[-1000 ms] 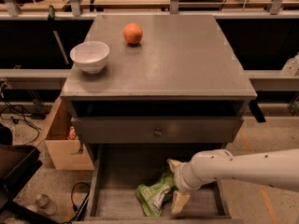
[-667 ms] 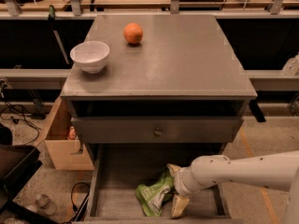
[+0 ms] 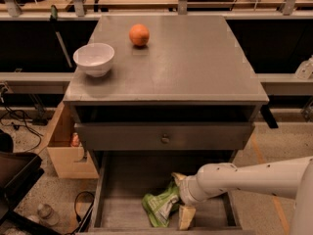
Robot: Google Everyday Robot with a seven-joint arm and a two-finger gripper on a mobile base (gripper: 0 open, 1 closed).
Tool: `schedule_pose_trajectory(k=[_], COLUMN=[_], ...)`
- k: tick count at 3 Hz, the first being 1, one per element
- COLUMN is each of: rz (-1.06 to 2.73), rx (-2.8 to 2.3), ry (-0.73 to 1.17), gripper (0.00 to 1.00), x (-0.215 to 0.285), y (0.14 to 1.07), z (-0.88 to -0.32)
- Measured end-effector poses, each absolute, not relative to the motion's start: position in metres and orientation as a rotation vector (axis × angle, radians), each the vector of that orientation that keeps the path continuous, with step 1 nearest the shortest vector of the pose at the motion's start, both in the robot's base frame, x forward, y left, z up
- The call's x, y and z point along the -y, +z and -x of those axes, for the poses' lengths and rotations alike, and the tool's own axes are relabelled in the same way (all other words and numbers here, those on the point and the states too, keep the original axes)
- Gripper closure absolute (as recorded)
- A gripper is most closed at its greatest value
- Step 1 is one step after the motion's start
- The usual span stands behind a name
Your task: Pick green rice chip bag from middle drawer and place on counter
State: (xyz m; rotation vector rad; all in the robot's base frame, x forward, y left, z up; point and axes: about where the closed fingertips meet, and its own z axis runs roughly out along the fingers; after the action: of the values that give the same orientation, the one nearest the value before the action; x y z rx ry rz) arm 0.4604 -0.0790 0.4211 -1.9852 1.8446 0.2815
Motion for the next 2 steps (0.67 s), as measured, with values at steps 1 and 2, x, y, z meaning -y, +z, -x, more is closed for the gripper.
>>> schedule_pose_trajectory(k=[1, 2], rz=[2.014, 2.014], rx=[-1.809, -1.808], ry=[0.272, 0.273], gripper=[0.0, 0.0], x=[0.0653, 0.0652], y=[0.421, 0.421], z=[-0.4728, -0.4726])
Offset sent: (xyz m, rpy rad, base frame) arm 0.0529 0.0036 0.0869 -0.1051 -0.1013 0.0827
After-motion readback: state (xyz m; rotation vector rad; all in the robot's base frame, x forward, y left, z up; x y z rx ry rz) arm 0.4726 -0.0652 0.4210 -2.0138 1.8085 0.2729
